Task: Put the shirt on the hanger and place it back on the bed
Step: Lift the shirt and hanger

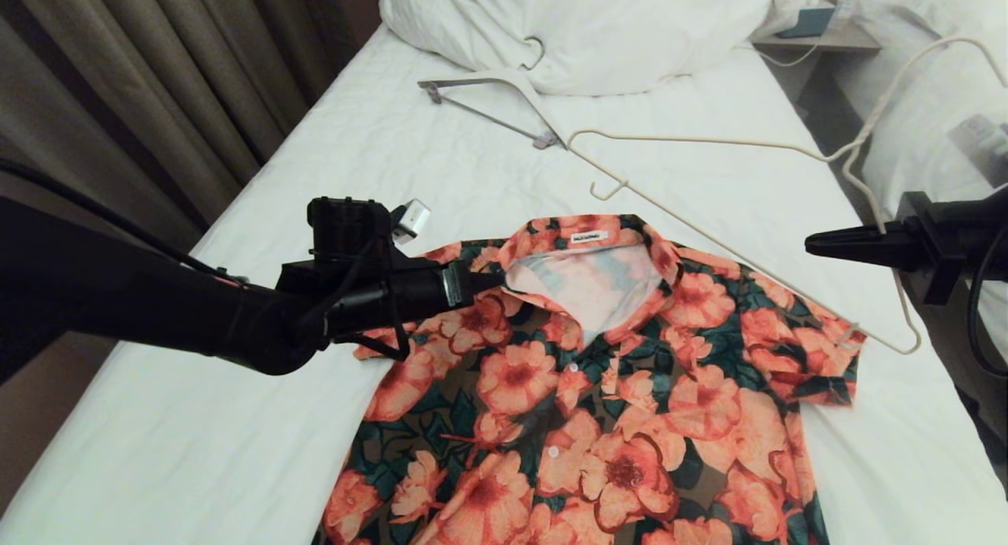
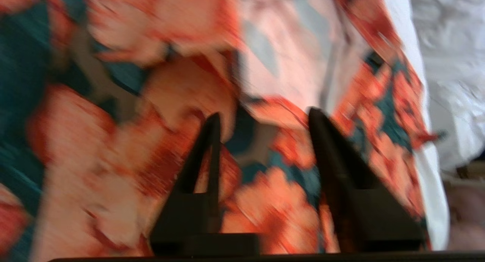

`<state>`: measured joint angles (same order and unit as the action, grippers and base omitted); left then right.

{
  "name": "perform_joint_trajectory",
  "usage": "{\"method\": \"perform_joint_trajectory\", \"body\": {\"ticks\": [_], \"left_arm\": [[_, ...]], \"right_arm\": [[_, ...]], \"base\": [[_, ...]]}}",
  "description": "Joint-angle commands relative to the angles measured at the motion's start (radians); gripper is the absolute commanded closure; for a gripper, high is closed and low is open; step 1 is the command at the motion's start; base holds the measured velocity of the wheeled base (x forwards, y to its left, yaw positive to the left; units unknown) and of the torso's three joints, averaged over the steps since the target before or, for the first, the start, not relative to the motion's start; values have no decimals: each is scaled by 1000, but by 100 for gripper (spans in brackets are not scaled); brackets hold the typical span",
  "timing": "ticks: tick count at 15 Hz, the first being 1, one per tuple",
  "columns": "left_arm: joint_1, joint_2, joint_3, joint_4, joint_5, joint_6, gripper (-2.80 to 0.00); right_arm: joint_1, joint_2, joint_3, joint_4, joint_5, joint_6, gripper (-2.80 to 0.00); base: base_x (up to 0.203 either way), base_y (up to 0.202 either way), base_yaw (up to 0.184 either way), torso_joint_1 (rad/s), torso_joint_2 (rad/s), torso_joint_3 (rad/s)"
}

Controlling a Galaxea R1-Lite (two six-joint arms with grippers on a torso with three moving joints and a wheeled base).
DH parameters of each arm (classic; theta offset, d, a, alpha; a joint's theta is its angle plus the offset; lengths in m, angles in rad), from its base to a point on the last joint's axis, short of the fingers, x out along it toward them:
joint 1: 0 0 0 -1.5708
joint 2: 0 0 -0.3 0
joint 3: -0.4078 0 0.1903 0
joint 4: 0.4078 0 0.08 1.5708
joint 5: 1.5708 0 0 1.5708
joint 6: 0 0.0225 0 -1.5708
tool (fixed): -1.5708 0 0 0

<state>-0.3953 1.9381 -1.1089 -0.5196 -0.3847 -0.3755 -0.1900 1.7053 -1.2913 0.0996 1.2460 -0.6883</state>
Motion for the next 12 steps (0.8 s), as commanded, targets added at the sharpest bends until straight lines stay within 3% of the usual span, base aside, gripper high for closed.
{"method": "perform_joint_trajectory", "body": {"ticks": [1, 8, 11, 12], "left_arm": [[9, 41, -41, 4, 12, -3, -280], [-3, 125, -124, -2, 56, -3, -280], [-27, 161, -161, -4, 110, -2, -280], [-28, 176, -175, -6, 122, -2, 0]], "right_arm": [[3, 13, -2, 0, 7, -4, 0], [21, 19, -5, 0, 7, -4, 0], [21, 25, -5, 0, 7, -5, 0], [21, 27, -5, 0, 7, -5, 0]], "base": [[0, 0, 0, 0, 0, 0], [0, 0, 0, 0, 0, 0], [0, 0, 0, 0, 0, 0], [0, 0, 0, 0, 0, 0]]}}
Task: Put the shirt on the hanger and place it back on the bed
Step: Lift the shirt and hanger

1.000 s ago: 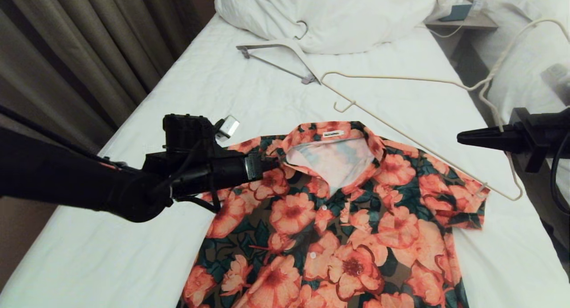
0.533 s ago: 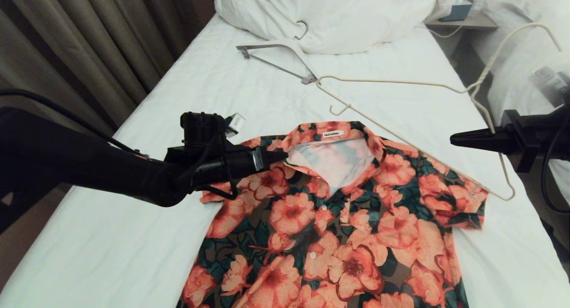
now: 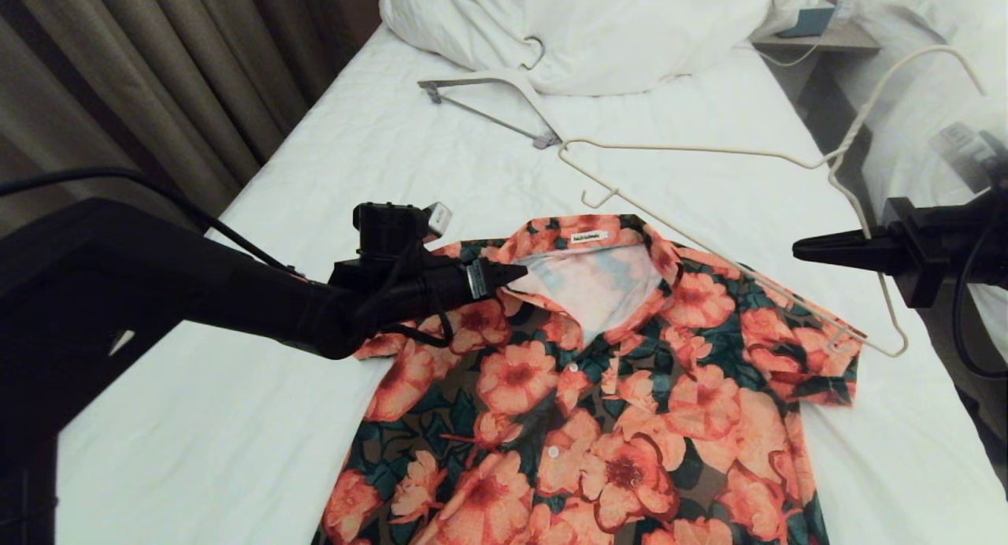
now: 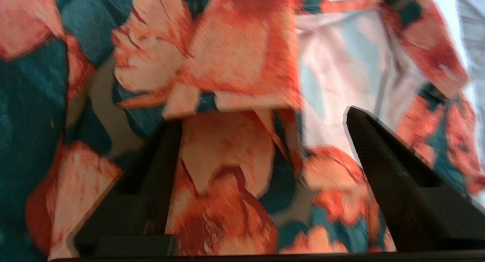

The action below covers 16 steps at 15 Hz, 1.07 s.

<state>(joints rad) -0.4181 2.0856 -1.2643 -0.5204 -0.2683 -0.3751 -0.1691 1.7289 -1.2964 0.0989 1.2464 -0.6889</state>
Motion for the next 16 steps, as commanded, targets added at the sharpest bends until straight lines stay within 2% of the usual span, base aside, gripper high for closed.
{"method": "perform_joint_trajectory", "body": {"ticks": [1, 9, 13, 15, 16], "left_arm": [[-5, 40, -25, -21, 10, -2, 0], [-8, 60, -21, -122, 15, 2, 0], [-5, -45, 31, -115, 55, 4, 0], [-1, -112, 56, -89, 74, 8, 0], [2, -139, 59, -61, 76, 11, 0]], "right_arm": [[0, 4, 2, 1, 7, -4, 0], [0, 23, 0, 1, 7, -4, 0], [11, 58, -5, -1, -1, -7, 0], [37, 86, -36, 5, -61, 6, 0], [51, 104, -51, 4, -75, 40, 0]], "base": [[0, 0, 0, 0, 0, 0], [0, 0, 0, 0, 0, 0], [0, 0, 0, 0, 0, 0], [0, 0, 0, 0, 0, 0], [0, 0, 0, 0, 0, 0]]}}
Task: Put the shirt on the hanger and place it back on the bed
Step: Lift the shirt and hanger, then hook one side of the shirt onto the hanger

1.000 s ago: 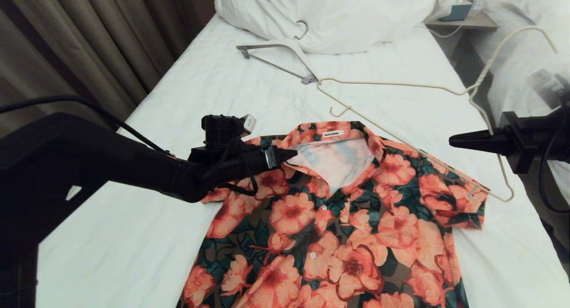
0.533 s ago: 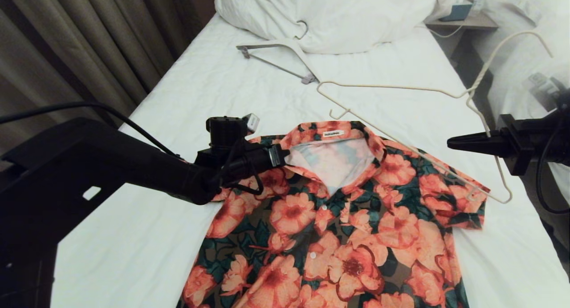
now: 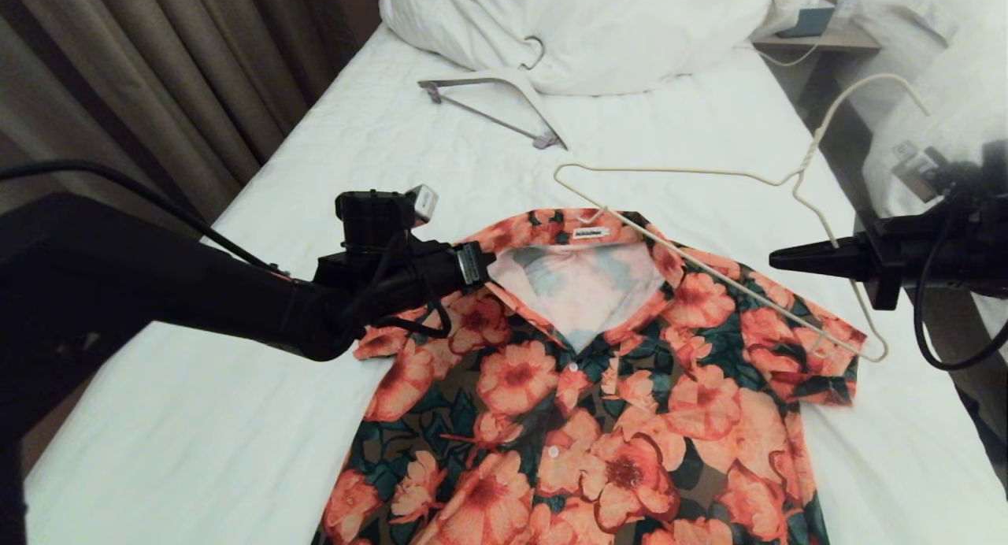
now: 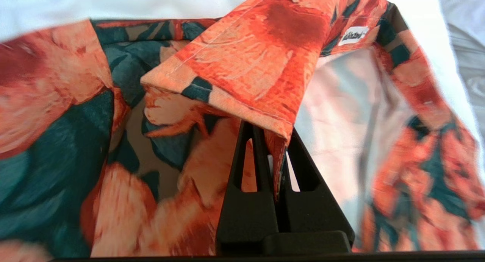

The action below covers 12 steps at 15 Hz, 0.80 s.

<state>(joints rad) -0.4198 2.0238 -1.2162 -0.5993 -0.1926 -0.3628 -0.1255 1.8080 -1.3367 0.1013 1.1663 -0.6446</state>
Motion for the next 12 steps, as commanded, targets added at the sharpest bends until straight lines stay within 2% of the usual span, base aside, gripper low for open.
{"method": "perform_joint_trajectory", "body": {"ticks": [1, 5, 7, 12], "left_arm": [[5, -106, 11, 46, 2, 1, 0], [24, -171, -20, 119, 2, 41, 0], [32, -191, -48, 159, 10, 43, 0], [24, -253, -141, 302, 14, 42, 0]], "right_arm": [[24, 36, -14, 0, 0, 23, 0], [105, 58, -12, 0, -28, 23, 0], [130, 77, -12, 0, -71, 22, 0], [165, 91, -12, 0, -76, 23, 0]], "base": [[0, 0, 0, 0, 0, 0], [0, 0, 0, 0, 0, 0], [0, 0, 0, 0, 0, 0], [0, 0, 0, 0, 0, 0]]}}
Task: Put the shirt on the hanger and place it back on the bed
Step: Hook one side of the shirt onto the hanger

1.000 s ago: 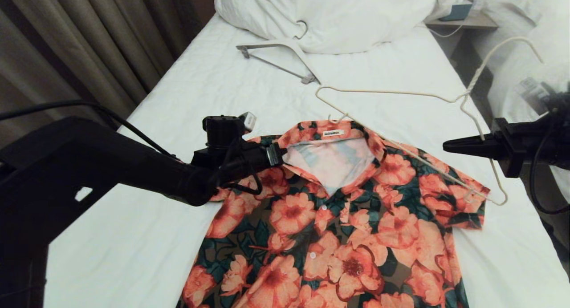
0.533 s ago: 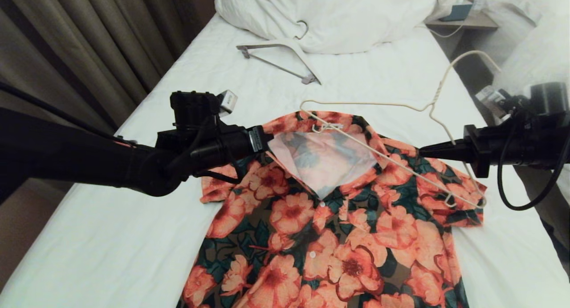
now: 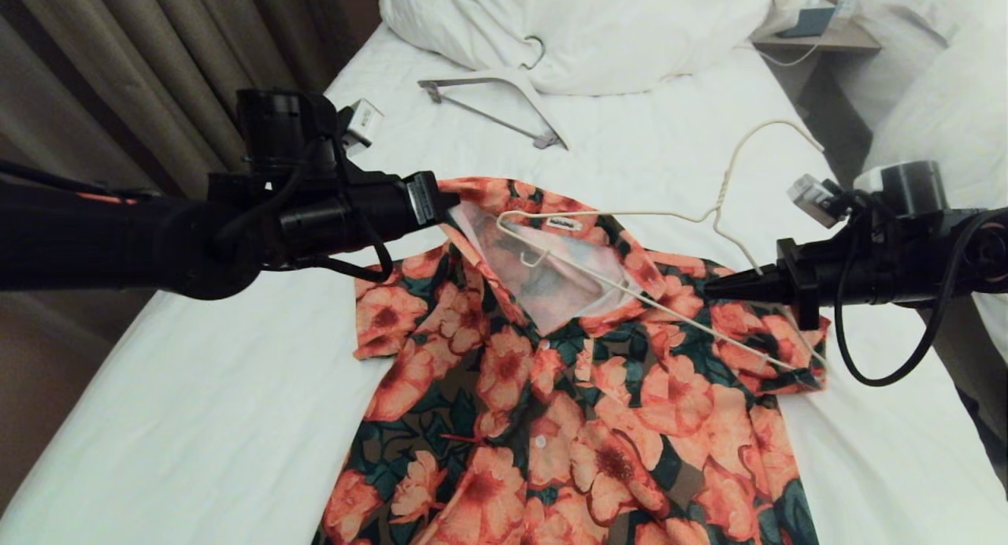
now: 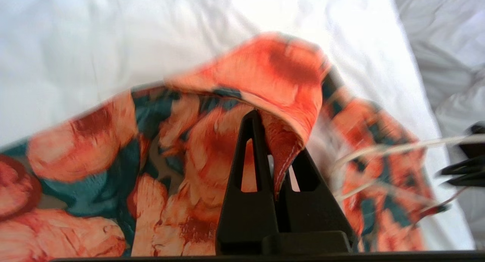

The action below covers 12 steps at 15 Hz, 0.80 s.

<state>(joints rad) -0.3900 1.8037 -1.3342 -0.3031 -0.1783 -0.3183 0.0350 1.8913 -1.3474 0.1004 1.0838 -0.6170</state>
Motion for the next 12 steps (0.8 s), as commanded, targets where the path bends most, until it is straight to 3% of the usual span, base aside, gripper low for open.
{"method": "perform_joint_trajectory", "body": {"ticks": [1, 6, 12], "left_arm": [[-18, -43, -28, 10, 2, -2, 0], [-110, -75, -47, 30, 31, -2, 0], [-342, -56, -170, 86, 115, -3, 0]], "right_arm": [[14, 12, -4, 1, 5, -3, 0], [23, 38, -7, 1, 5, -3, 0], [29, 45, -34, -1, 7, 33, 0]], "base": [[0, 0, 0, 0, 0, 0], [0, 0, 0, 0, 0, 0], [0, 0, 0, 0, 0, 0]]}}
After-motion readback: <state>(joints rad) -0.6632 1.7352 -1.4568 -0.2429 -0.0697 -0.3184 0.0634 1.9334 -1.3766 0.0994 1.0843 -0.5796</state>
